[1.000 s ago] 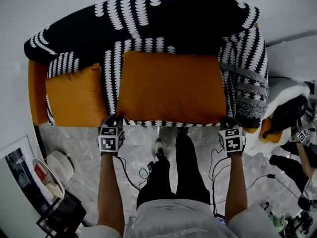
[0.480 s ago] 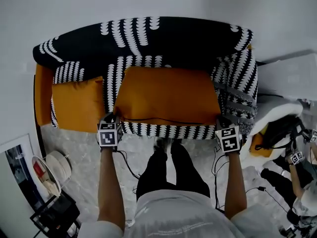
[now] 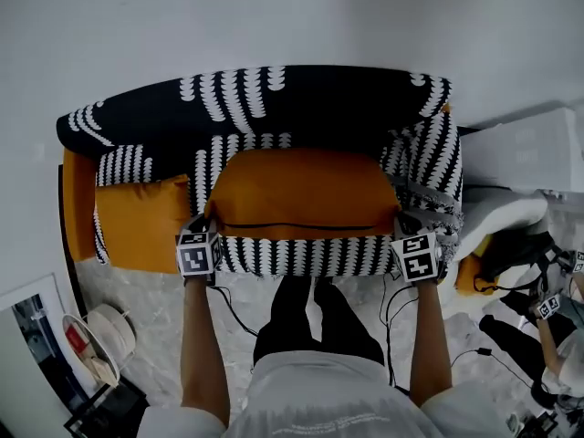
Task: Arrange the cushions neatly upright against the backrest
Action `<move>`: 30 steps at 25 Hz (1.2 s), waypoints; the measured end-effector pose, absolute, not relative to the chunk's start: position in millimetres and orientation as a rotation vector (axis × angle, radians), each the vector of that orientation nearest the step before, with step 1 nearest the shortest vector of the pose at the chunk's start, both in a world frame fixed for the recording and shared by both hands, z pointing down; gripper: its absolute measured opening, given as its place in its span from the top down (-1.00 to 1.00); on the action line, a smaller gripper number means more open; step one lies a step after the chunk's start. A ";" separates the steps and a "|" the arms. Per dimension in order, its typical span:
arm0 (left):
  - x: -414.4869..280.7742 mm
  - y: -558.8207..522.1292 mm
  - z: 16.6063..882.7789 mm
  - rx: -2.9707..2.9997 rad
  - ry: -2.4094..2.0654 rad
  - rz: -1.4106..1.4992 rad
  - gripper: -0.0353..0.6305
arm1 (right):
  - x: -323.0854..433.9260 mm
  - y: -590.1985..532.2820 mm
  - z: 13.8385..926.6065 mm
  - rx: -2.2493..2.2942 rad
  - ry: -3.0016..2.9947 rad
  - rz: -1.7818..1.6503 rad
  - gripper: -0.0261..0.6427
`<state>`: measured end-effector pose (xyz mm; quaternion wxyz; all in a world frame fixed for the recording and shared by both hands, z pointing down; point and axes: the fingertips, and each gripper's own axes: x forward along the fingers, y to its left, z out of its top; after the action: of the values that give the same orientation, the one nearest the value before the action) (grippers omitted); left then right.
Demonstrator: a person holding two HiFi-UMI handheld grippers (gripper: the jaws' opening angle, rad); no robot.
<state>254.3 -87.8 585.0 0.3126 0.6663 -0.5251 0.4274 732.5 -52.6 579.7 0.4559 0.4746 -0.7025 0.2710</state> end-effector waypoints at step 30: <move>254.5 -276.6 596.1 1.865 -1.298 0.977 0.65 | 733.0 -230.9 560.4 1.456 -1.557 0.718 0.88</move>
<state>254.5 -276.6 596.1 0.3279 0.7123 -0.4959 0.3732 733.0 -230.9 560.4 0.4311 0.5841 -0.6245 0.2880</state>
